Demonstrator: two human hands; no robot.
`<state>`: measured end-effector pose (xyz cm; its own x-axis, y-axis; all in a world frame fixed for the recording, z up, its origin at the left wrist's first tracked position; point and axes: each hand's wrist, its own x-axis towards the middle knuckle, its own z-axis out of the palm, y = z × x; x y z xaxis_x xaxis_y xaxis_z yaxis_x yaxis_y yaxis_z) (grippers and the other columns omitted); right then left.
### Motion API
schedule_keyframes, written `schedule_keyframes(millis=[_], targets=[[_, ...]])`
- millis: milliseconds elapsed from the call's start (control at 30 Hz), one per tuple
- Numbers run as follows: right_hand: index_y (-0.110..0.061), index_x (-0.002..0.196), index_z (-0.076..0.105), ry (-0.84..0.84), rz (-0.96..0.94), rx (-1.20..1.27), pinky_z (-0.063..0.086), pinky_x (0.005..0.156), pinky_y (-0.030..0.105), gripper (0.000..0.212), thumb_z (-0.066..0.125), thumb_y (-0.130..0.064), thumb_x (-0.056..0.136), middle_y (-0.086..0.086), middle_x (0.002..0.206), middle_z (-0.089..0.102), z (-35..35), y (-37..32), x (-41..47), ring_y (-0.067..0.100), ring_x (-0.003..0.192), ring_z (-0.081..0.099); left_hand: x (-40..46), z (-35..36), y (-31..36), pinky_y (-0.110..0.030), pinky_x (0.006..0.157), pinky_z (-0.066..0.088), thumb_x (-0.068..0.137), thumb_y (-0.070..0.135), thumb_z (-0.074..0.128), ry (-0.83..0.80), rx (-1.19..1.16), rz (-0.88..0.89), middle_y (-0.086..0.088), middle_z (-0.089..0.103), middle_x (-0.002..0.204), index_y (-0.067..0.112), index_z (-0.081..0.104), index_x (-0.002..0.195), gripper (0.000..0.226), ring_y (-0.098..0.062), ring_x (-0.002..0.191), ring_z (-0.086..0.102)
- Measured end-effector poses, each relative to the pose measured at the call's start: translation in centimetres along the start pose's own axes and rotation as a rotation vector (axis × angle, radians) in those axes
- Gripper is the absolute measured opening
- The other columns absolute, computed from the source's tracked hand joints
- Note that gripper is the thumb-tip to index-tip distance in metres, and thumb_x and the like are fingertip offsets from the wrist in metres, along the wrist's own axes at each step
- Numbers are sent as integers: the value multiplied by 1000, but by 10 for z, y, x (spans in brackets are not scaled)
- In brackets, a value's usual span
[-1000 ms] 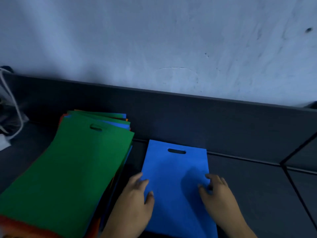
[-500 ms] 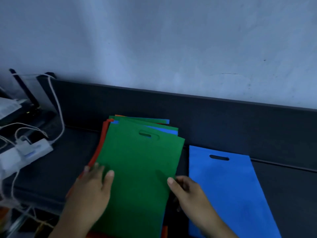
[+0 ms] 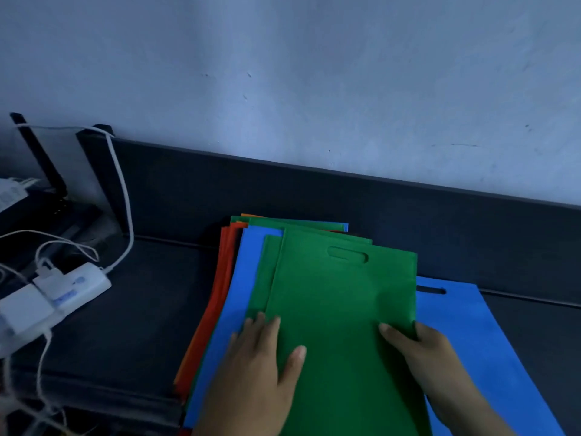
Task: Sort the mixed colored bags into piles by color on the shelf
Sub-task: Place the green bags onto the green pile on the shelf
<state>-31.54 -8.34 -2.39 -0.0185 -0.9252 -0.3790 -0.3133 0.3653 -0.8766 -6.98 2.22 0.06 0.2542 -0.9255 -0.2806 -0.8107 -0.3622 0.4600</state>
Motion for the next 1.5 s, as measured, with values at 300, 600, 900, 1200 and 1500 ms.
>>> schedule_keyframes(millis=[300, 600, 900, 1200, 1500], targets=[[-8, 110, 77, 67, 63, 137, 60, 96, 55, 15, 74, -12, 96, 12, 99, 83, -6, 9, -12, 35, 92, 81, 11, -6, -22, -36, 127, -1, 88, 75, -9, 26, 180, 70, 2, 0, 172, 24, 10, 163, 93, -18, 158, -6], [-10, 120, 66, 12, -3, 188, 62, 89, 50, 27, 63, 6, 98, 10, 105, 82, -5, 3, -26, 32, 96, 80, 7, -10, -7, -23, 109, 36, 98, 47, 59, 114, -373, 154, 20, 46, 147, 40, 47, 143, 47, -4, 138, 43], [-8, 124, 64, 18, -14, 313, 63, 88, 51, 33, 59, 9, 97, 17, 110, 80, -76, 14, -24, 40, 100, 77, 9, 14, 55, -39, 120, 29, 102, 35, 57, -9, -578, 116, 9, 33, 164, 30, 23, 161, 69, -15, 148, 33], [-12, 116, 70, 51, 61, 311, 63, 80, 49, 30, 49, 1, 100, 19, 103, 80, -233, 70, 20, 41, 94, 77, -3, 109, 198, -34, 66, 57, 101, 7, 51, -66, -601, 117, 26, 60, 125, 62, 34, 135, 66, -11, 64, 65], [-44, 128, 65, 69, -79, -48, 63, 93, 48, 62, 52, 8, 97, -11, 112, 80, -425, 125, 86, 16, 101, 78, 24, 245, 364, -24, 45, 40, 100, 14, 51, -102, -429, 81, 9, 64, 114, 42, 12, 162, 78, -7, 49, 48]])
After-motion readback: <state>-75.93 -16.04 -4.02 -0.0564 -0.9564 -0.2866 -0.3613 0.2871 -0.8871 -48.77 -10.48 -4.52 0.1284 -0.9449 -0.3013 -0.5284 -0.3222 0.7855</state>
